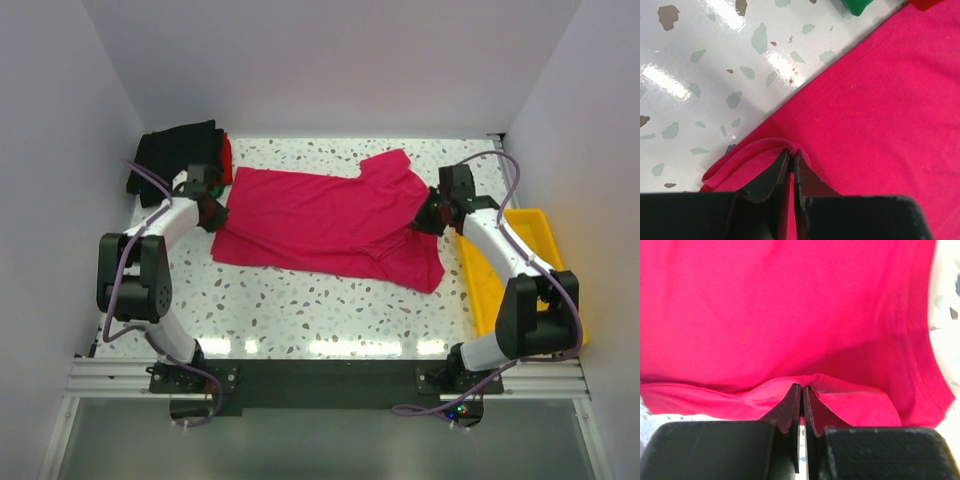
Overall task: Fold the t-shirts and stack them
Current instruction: Fold the tshirt
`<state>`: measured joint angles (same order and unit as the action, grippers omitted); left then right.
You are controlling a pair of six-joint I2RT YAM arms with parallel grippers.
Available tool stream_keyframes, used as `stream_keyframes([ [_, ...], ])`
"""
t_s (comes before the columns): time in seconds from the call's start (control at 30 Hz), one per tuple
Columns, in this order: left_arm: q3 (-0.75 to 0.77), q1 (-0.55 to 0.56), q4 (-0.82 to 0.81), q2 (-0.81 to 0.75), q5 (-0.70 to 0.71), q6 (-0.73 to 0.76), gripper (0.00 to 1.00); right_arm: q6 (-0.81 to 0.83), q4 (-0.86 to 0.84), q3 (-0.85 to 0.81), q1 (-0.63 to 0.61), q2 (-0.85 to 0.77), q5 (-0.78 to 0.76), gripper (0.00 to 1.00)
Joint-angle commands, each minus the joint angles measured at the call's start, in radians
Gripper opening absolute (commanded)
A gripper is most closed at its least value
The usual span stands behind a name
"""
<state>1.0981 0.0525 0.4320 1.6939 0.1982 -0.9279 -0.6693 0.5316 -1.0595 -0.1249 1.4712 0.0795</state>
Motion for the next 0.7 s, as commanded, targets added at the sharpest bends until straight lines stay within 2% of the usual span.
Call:
stream_keyframes([
  [0.0,0.069,-0.011,0.005,0.027,-0.005,0.027,0.11,0.010,-0.010,-0.098,0.002,0.023,0.025,0.00],
  [0.33,0.128,-0.011,0.024,0.081,-0.009,0.043,0.13,0.011,0.001,-0.197,0.002,0.107,0.032,0.00],
  [0.67,0.137,-0.019,0.022,0.061,-0.006,0.055,0.16,0.019,0.004,-0.145,0.004,0.060,-0.041,0.00],
])
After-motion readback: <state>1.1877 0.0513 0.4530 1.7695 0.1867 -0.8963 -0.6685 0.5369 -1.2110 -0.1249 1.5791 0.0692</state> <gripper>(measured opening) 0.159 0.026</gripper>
